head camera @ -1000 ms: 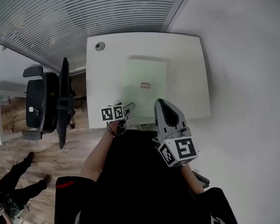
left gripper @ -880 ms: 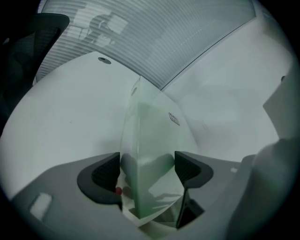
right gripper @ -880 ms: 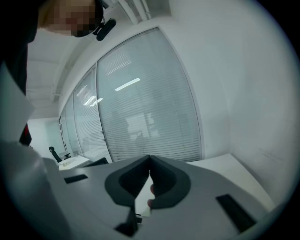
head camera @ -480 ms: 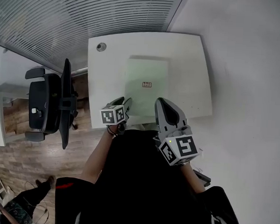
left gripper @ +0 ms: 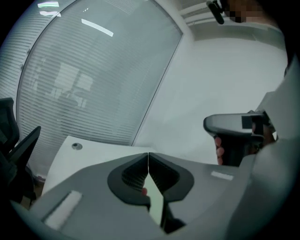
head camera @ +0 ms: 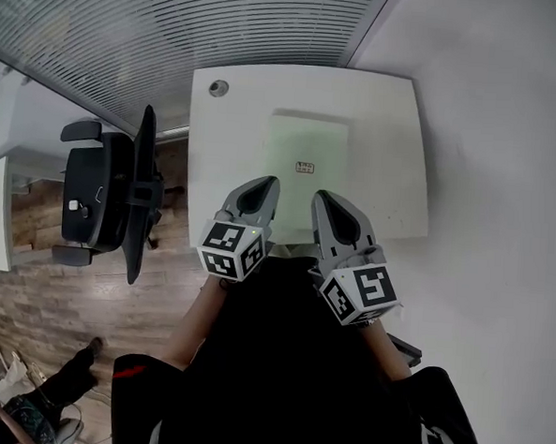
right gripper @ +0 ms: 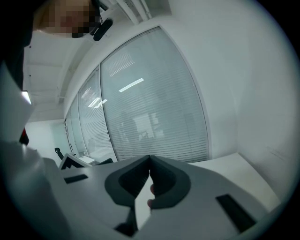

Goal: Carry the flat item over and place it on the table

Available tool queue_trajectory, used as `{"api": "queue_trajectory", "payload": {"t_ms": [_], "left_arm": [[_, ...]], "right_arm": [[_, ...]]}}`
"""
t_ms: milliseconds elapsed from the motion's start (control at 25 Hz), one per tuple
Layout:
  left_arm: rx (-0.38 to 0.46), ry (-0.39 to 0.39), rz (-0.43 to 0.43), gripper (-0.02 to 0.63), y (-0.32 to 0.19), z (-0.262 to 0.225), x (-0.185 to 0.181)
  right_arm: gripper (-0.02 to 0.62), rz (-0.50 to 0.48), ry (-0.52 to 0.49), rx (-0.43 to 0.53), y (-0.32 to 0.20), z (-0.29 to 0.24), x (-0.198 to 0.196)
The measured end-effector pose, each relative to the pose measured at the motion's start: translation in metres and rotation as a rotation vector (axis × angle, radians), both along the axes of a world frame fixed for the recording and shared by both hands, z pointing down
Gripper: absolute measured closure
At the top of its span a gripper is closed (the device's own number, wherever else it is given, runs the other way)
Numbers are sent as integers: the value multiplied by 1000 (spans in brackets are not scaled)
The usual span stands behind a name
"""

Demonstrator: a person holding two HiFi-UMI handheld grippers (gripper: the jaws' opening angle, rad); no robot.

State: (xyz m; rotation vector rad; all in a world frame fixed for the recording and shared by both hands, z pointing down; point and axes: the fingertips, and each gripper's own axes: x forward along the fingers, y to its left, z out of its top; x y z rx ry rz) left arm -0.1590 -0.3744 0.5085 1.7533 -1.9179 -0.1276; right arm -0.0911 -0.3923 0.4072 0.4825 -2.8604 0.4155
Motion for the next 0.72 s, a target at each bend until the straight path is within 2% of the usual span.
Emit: {"api": "queue_trajectory", "payload": {"t_ms": [200, 360, 560, 720], "left_arm": [[89, -61, 12, 600, 7, -40, 9], [96, -135, 0, 600, 13, -61, 16], [108, -115, -45, 600, 22, -66, 24], [109, -108, -46, 600, 25, -64, 31]], "right_arm": [[594, -22, -9, 5, 5, 0, -3], [594, -35, -11, 12, 6, -3, -3], [594, -42, -19, 23, 6, -5, -1], [594, -51, -25, 40, 8, -8, 2]]}}
